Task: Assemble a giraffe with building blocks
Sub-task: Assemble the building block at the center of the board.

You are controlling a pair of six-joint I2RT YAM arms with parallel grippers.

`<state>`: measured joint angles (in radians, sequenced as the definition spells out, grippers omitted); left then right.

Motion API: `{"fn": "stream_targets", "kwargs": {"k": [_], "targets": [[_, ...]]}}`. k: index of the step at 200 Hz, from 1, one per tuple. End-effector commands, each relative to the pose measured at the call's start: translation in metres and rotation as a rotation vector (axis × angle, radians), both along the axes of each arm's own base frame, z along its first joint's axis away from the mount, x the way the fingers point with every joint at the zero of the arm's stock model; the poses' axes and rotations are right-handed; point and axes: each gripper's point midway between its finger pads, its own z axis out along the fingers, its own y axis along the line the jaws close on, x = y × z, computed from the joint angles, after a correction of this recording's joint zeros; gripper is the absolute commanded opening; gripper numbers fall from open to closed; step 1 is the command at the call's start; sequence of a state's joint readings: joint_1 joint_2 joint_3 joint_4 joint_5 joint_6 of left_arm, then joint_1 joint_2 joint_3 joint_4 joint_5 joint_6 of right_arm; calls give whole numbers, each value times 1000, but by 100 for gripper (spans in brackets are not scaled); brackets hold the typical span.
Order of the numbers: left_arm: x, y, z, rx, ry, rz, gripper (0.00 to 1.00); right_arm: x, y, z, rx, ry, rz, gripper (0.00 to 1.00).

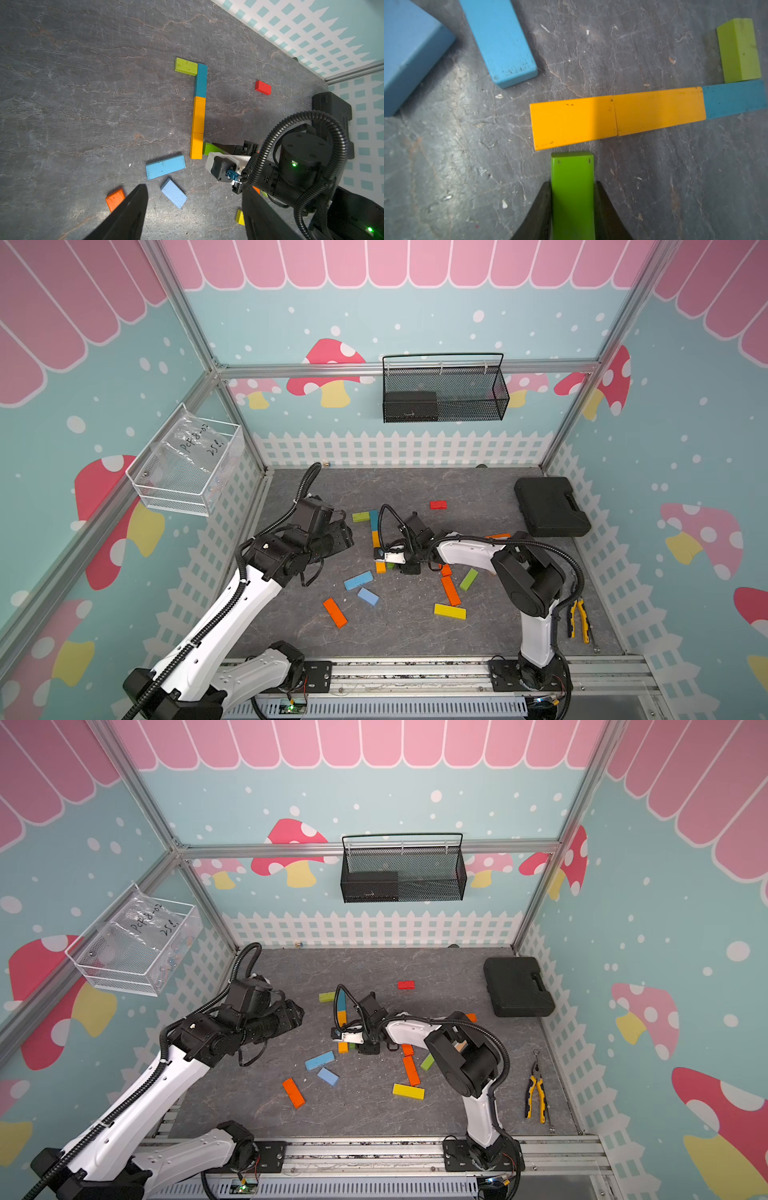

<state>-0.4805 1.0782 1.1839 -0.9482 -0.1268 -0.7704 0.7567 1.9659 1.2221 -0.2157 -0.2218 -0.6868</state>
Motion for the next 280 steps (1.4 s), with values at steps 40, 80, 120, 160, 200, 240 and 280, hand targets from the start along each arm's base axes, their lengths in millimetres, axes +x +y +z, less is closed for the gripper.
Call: {"fn": "stream_targets", "kwargs": {"k": [40,80,120,160,200,240,280], "targets": [[3,0,-3,19,-4,-1,74,-18,-5,-24,-77,62,52,20],[3,2,-2,22,-9,4,74,-19,-10,-28,-104,57,53,25],[3,1,-3,22,-6,3,75,-22,-11,-31,-125,52,69,26],[3,2,-3,24,-7,5,74,-22,-14,-34,-147,44,71,27],[3,2,-2,24,-10,5,74,-23,-20,-34,-169,32,75,27],[3,3,-3,28,-8,7,74,-24,-19,-34,-167,37,80,27],[3,4,-3,29,-9,7,74,-24,-20,-29,-166,31,84,27]]}}
